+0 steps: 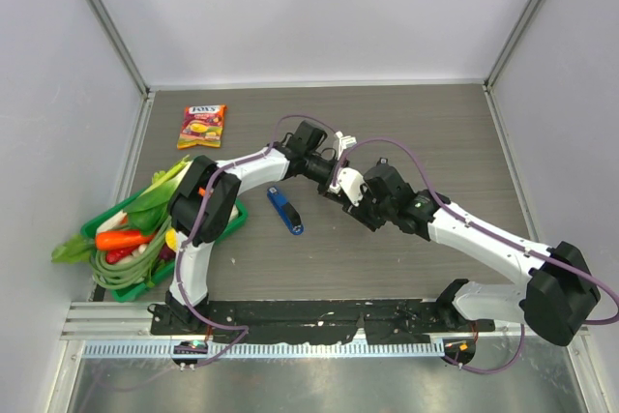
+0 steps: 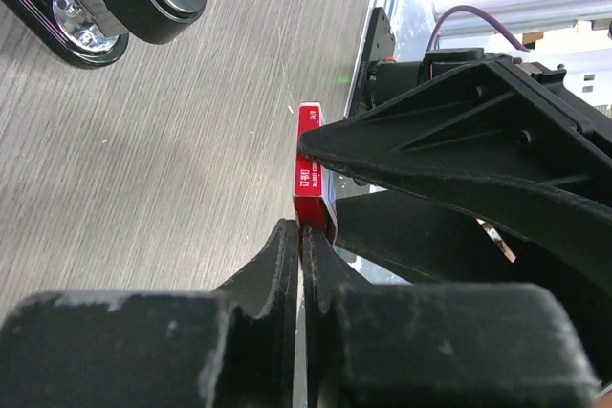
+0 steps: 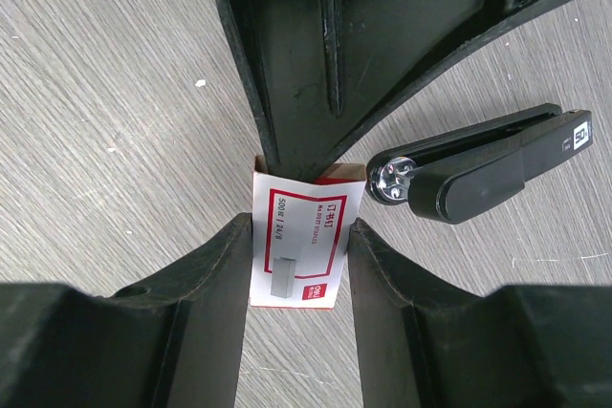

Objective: Load the staples into the stapler

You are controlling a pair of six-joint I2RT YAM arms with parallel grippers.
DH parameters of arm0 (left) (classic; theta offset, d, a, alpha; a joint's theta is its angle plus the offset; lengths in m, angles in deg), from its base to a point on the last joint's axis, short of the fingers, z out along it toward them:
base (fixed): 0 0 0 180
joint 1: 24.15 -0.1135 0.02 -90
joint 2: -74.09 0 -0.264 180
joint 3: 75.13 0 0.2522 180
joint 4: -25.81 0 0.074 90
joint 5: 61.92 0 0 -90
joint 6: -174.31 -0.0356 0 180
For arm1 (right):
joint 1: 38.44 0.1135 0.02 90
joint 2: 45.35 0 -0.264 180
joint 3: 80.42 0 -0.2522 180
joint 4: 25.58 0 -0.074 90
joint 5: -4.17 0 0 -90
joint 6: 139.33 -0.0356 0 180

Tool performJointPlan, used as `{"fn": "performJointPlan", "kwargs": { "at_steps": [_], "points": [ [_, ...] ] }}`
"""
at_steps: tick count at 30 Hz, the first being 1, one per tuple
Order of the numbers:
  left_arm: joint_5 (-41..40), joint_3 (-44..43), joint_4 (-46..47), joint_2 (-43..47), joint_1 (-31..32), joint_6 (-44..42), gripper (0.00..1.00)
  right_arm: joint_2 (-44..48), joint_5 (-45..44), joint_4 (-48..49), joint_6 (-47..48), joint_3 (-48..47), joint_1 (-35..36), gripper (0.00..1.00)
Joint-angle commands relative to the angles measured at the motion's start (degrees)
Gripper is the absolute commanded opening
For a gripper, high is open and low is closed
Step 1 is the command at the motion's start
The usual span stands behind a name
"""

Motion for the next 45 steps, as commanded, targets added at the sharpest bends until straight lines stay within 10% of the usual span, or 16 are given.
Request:
{"fn": "performJointPlan", "kwargs": {
  "at_steps": [1, 45],
  "points": [
    [1.89, -0.86, -1.02, -1.62, 2.74, -0.8, 0.02, 0.9, 0.41, 15.55, 0.16, -3.86, 0.39, 0.44],
    [7.43, 4.51, 8.21, 6.37, -14.05, 6.76, 0.0, -0.86, 2.51, 14.32, 9.12, -1.48, -2.16, 0.79]
  ]
}}
